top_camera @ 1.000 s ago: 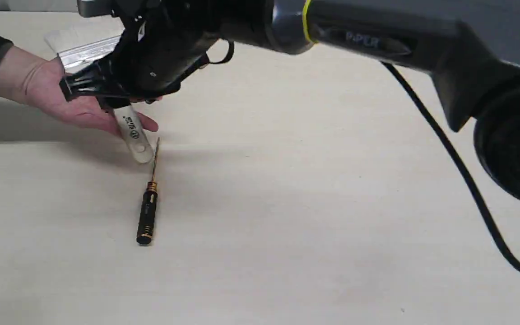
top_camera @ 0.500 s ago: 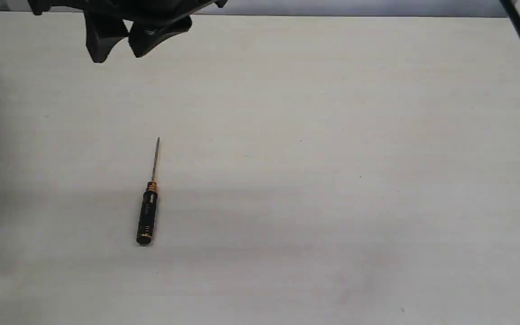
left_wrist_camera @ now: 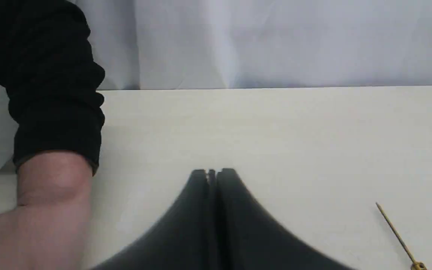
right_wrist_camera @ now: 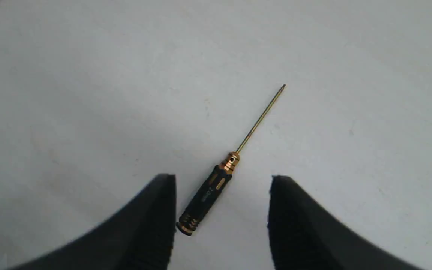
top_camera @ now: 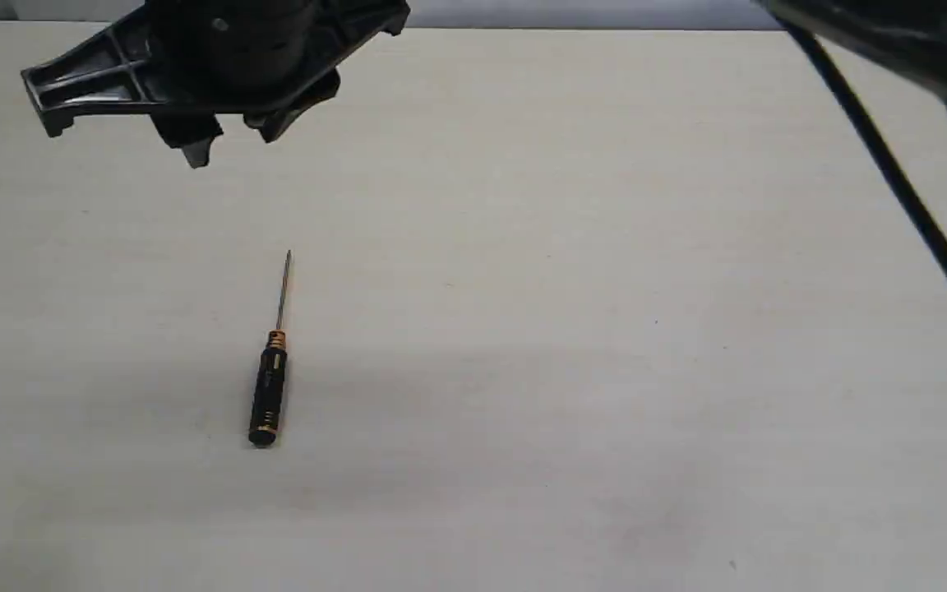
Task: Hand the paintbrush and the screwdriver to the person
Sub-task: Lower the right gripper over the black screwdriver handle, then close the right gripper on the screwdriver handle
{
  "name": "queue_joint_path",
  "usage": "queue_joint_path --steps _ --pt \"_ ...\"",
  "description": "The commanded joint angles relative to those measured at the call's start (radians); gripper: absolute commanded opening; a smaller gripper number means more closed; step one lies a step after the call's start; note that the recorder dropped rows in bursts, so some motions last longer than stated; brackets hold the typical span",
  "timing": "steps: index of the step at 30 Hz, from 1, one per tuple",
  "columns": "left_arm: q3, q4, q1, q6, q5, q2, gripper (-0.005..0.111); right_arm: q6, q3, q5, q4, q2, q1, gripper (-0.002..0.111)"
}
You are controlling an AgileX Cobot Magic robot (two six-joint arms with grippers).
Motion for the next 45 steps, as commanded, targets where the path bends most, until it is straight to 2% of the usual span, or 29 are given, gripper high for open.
queue_joint_path --steps 1,14,19,32,35,41,43,45 --pt "0.002 0.0 -0.008 -0.002 -0.006 -0.002 0.0 0.045 0.001 0.013 -0.026 0.038 0.0 0.043" --pt "0.002 0.0 -0.008 -0.002 -0.006 -0.002 0.0 0.045 0.001 0.013 0.101 0.267 0.0 0.043" --pt "0.002 -0.005 -0.008 -0.002 -0.005 -0.002 0.0 0.039 0.001 0.013 0.14 0.304 0.0 0.055" --pt "0.002 -0.005 -0.008 -0.002 -0.005 -0.002 0.0 0.051 0.001 -0.07 0.141 0.411 0.0 0.054" --pt "0.002 -0.005 -0.008 -0.002 -0.005 -0.002 0.0 0.051 0.001 -0.068 0.145 0.432 0.0 0.045" --pt "0.002 -0.005 -0.008 -0.002 -0.005 -0.002 0.0 0.037 0.001 -0.029 0.134 0.439 0.0 0.01" --pt "0.002 -0.005 -0.008 -0.002 -0.005 -0.002 0.0 0.035 -0.001 -0.026 0.136 0.439 0.0 0.004" --pt "0.002 -0.003 -0.008 -0.002 -0.005 -0.002 0.0 0.016 -0.001 -0.026 0.154 0.432 0.0 0.004"
